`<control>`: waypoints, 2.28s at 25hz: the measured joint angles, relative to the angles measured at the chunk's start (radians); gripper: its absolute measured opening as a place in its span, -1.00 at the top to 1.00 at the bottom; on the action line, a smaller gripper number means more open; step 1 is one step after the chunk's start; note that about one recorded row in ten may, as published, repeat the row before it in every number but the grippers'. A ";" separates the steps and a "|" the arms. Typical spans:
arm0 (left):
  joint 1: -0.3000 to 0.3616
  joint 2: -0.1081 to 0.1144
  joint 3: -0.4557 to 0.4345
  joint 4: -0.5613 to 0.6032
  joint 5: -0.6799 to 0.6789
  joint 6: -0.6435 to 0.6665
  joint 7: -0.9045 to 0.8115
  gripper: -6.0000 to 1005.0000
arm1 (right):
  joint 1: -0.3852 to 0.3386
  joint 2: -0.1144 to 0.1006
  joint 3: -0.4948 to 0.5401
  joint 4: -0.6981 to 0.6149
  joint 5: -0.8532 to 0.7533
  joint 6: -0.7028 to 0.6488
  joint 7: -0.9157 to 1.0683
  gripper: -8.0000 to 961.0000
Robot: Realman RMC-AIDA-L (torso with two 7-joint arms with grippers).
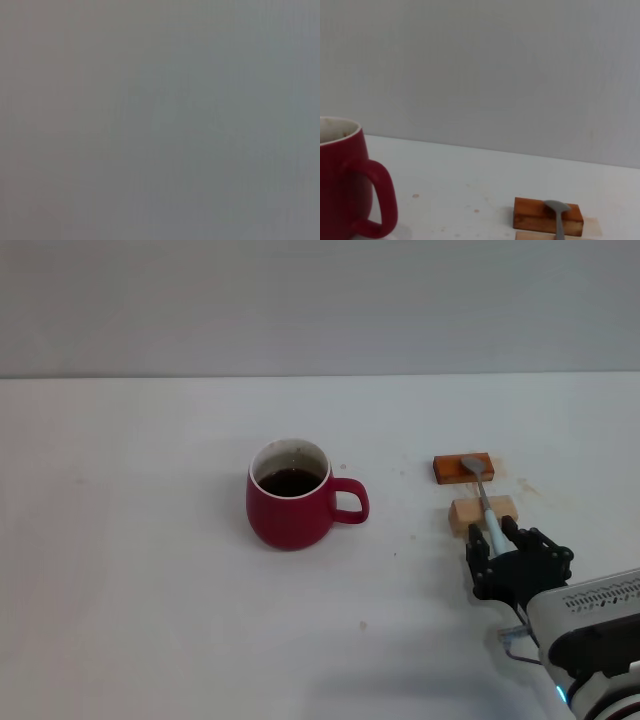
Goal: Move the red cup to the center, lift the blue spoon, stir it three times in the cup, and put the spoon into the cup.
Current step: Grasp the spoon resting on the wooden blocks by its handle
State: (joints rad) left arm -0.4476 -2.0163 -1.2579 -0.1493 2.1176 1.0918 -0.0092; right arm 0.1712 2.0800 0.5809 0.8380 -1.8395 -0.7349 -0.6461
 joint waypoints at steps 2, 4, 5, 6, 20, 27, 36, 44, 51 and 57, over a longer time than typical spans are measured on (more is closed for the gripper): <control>0.000 0.000 0.000 0.000 -0.001 0.000 0.000 -0.72 | 0.003 0.000 0.000 -0.001 0.012 -0.002 0.000 0.17; 0.000 0.001 0.000 0.001 -0.002 0.000 0.000 -0.72 | 0.007 0.000 0.000 -0.001 0.024 -0.003 0.000 0.21; 0.000 0.001 0.000 0.001 -0.002 0.000 0.000 -0.72 | 0.007 0.000 0.000 -0.001 0.024 -0.003 0.000 0.20; 0.000 0.002 0.000 0.001 -0.002 0.000 0.000 -0.72 | 0.007 0.000 0.000 -0.001 0.024 -0.003 0.000 0.20; 0.001 0.004 0.000 0.002 -0.002 -0.001 0.000 -0.72 | 0.008 0.000 -0.002 0.000 0.025 -0.006 -0.003 0.32; 0.001 0.004 0.000 0.002 -0.004 0.001 0.000 -0.72 | 0.007 0.000 -0.001 0.001 0.025 -0.001 -0.006 0.36; 0.004 0.004 0.000 0.003 -0.002 0.011 0.000 -0.72 | 0.007 0.000 -0.003 -0.002 0.025 0.002 -0.006 0.37; 0.007 0.004 0.000 0.001 -0.002 0.011 0.000 -0.72 | 0.008 -0.001 -0.009 -0.002 0.025 0.002 -0.006 0.38; 0.012 0.004 0.000 -0.002 -0.003 0.012 0.000 -0.72 | 0.001 0.000 -0.002 -0.002 0.025 -0.003 -0.006 0.41; 0.013 0.004 0.000 -0.003 -0.004 0.013 0.000 -0.72 | 0.001 0.000 -0.004 -0.002 0.025 -0.005 -0.006 0.45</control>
State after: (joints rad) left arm -0.4350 -2.0126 -1.2578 -0.1519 2.1138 1.1045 -0.0092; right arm 0.1718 2.0801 0.5767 0.8359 -1.8146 -0.7401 -0.6524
